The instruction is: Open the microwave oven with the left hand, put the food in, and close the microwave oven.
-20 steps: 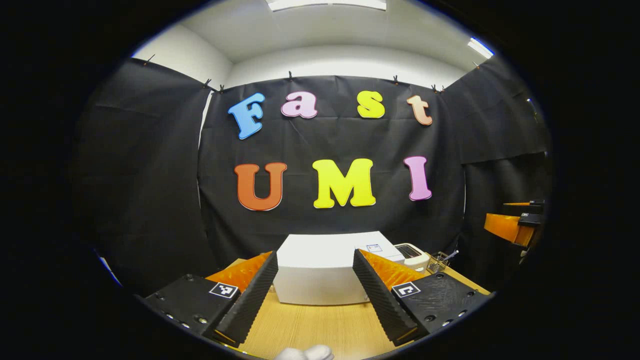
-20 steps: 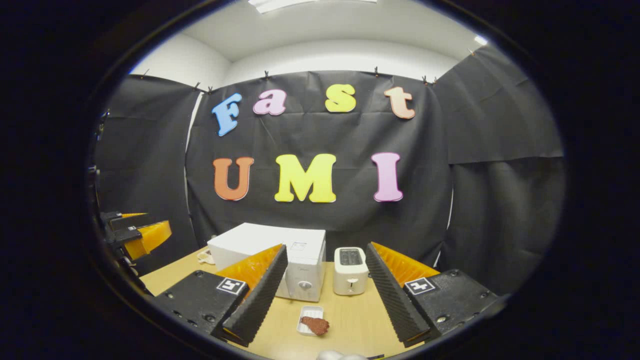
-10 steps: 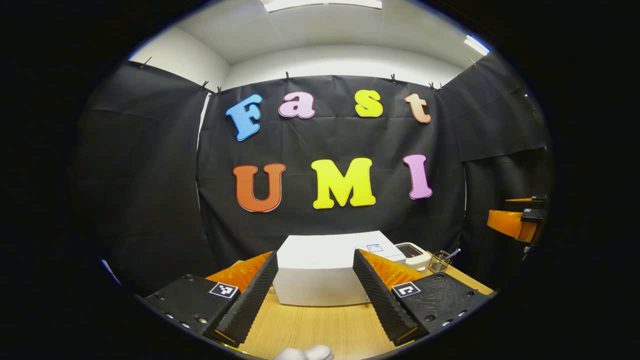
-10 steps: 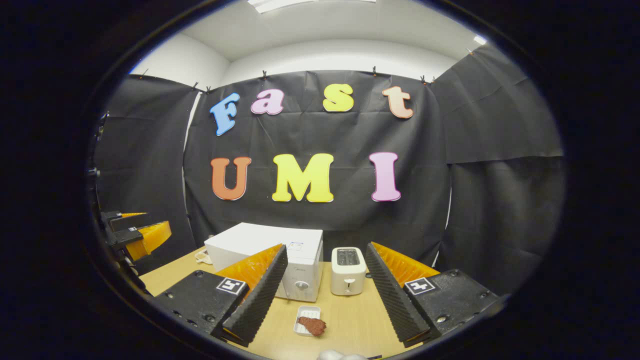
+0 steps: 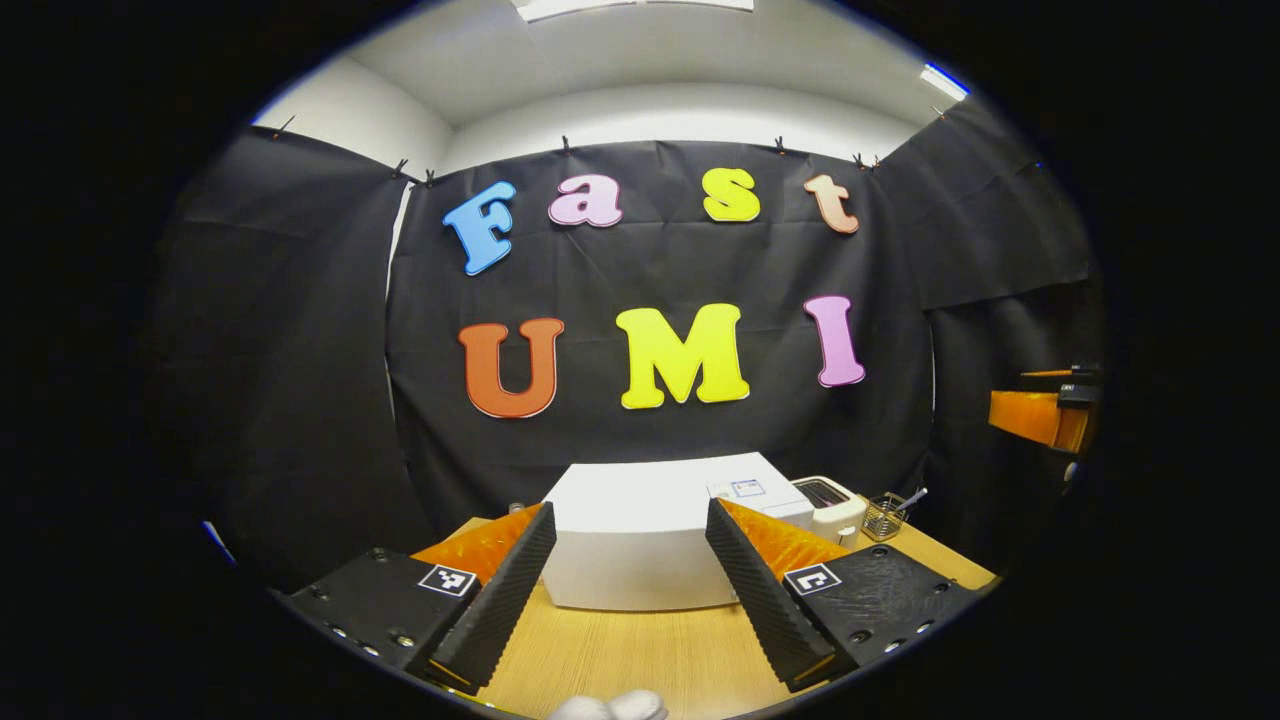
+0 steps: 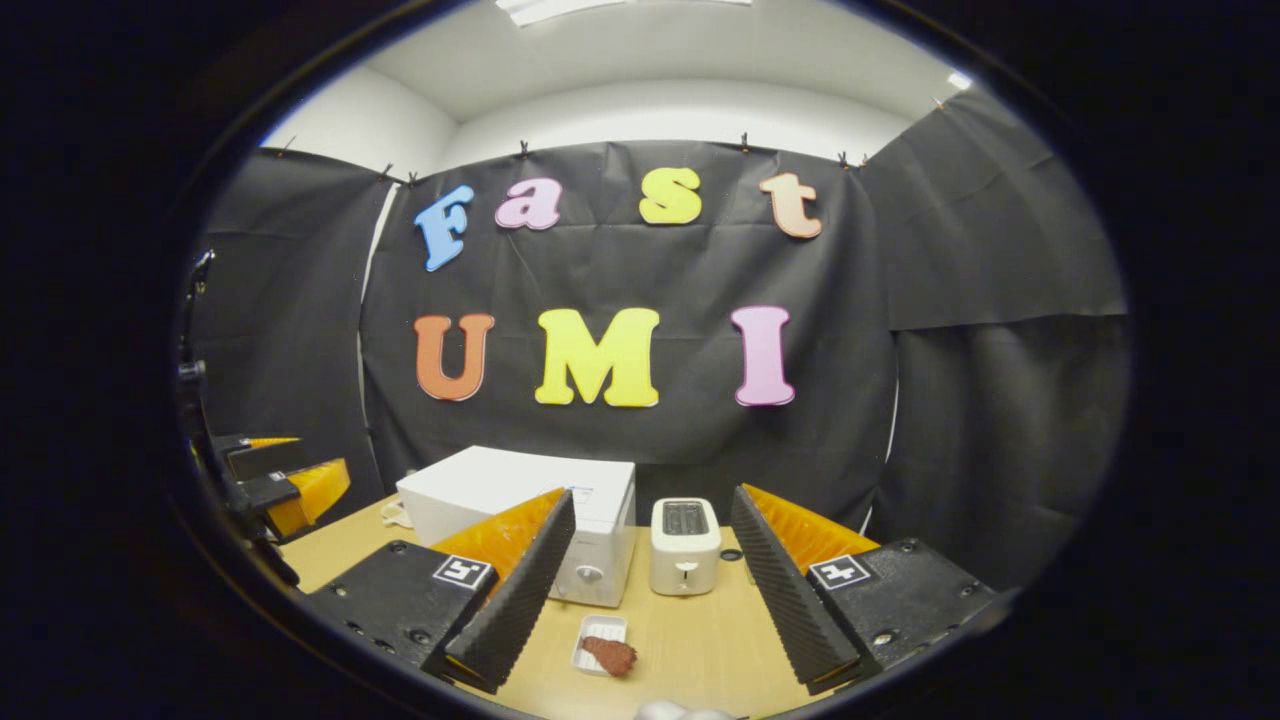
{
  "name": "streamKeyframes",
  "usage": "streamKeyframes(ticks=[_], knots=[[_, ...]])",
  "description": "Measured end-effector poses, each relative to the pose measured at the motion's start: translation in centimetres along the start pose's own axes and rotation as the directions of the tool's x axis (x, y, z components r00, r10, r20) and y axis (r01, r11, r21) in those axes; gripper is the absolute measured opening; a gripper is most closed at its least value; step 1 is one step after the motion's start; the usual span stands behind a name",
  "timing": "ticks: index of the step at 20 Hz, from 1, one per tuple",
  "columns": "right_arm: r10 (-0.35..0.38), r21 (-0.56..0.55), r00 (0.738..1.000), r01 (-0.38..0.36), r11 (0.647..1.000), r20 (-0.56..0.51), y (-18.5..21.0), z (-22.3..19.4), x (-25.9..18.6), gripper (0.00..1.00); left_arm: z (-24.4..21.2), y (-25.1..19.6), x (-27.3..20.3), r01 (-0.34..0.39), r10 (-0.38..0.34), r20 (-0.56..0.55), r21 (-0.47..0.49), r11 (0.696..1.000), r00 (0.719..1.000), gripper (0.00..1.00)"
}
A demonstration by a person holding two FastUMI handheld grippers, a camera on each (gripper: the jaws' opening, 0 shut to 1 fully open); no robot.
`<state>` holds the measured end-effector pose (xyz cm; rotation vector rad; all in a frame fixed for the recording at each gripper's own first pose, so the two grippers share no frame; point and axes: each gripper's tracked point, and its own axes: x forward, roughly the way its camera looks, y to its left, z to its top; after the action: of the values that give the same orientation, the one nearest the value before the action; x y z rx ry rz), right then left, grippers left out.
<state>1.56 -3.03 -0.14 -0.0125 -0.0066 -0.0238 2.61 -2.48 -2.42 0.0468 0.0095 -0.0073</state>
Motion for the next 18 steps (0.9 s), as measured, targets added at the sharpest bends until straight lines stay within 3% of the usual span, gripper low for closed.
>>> streamKeyframes(ticks=[2,3,4,5,12,13,14,15,16,17,18], knots=[[-0.002,0.001,1.000,0.002,1.000,-0.001,-0.5,0.1,0.1,1.00,-1.4,-1.4,0.9,0.019,-0.019,-0.010,0.007,1.000,1.000,0.96],[-0.002,0.002,1.000,0.002,1.000,0.000,-0.8,0.2,0.2,0.94,-2.1,-2.3,1.4,0.033,-0.033,-0.012,0.003,0.999,0.999,0.88],[-0.004,0.002,1.000,0.004,1.000,0.000,-1.2,0.2,0.2,0.94,-2.9,-3.4,1.9,0.047,-0.047,-0.016,-0.003,0.999,0.999,0.96],[-0.006,0.001,1.000,0.006,1.000,0.001,-1.6,0.3,0.2,1.00,-3.9,-4.5,2.5,0.061,-0.062,-0.024,-0.016,0.998,0.998,0.96],[-0.052,-0.033,0.998,0.051,0.998,-0.023,-5.2,-0.2,0.5,1.00,-10.9,-10.9,7.3,0.114,-0.116,-0.097,-0.030,0.993,0.988,0.96],[-0.057,-0.032,0.998,0.056,0.998,-0.034,-5.7,-0.3,0.6,0.94,-12.1,-11.4,8.2,0.114,-0.117,-0.110,-0.030,0.993,0.987,0.96],[-0.066,-0.034,0.997,0.064,0.997,-0.045,-6.1,-0.7,0.7,1.00,-12.8,-11.9,9.0,0.114,-0.117,-0.112,-0.034,0.993,0.987,0.96],[-0.074,-0.042,0.996,0.071,0.997,-0.055,-6.5,-1.0,0.8,1.00,-13.7,-12.5,9.9,0.113,-0.116,-0.114,-0.034,0.993,0.987,0.96],[-0.083,-0.052,0.994,0.080,0.995,-0.065,-6.9,-1.2,1.0,0.93,-14.9,-12.8,10.8,0.105,-0.110,-0.137,-0.040,0.994,0.985,0.96],[-0.092,-0.060,0.993,0.088,0.994,-0.076,-7.2,-1.4,1.2,1.00,-15.9,-13.4,11.6,0.107,-0.114,-0.149,-0.054,0.993,0.982,0.96],[-0.097,-0.062,0.992,0.092,0.994,-0.083,-7.5,-1.7,1.4,1.00,-16.5,-13.8,12.7,0.104,-0.112,-0.156,-0.061,0.993,0.981,0.96]])
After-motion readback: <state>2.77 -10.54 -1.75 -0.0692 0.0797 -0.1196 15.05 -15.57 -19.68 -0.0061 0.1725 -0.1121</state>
